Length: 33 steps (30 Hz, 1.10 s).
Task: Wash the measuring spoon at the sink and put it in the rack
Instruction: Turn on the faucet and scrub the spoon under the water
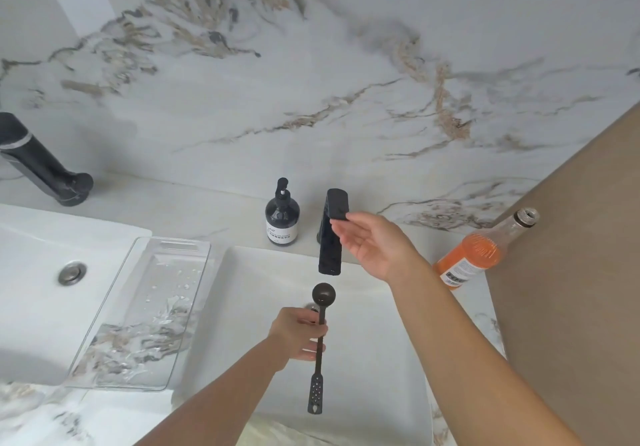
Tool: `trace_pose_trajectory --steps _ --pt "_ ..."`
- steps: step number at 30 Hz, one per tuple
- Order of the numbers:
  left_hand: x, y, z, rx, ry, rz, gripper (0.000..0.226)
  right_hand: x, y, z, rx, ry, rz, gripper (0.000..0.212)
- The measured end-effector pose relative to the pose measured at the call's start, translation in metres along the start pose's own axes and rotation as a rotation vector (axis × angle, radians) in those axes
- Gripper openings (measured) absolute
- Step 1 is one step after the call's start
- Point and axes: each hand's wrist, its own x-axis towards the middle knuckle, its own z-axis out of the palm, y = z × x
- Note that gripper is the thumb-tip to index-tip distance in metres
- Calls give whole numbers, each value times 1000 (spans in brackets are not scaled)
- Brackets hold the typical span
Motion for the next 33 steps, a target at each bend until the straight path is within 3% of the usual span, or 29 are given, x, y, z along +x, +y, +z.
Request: trace_pose_trajectory --steps 4,9,13,16,20,22,25,27,30,33 --pt "0 1 -3 9 26 3 13 6 0 -3 -44 11 -34 30" --pt "-1 4 -8 -28 30 15 8 27 59 -38 -380 323 -21 19" --pt "-3 9 -12 -4 -12 26 10 30 110 -55 -479 116 195 28" --pt "-3 11 -14 -69 -91 35 13 36 120 -56 -481 153 115 22" --pt "0 24 -6 -134 -166 35 15 43 117 -49 -775 358 -47 16" --pt "11 31 1 -97 -41 27 33 44 113 -45 -777 319 -57 18" --pt "26 39 8 70 182 34 33 47 113 -42 -754 198 -1 9" --pt "32 44 15 136 174 47 24 50 113 -43 -852 266 -44 10" --pt "37 46 27 191 129 64 34 53 112 -47 -929 370 -127 14" --pt "37 43 22 251 218 91 28 53 110 -48 -747 251 -43 6"
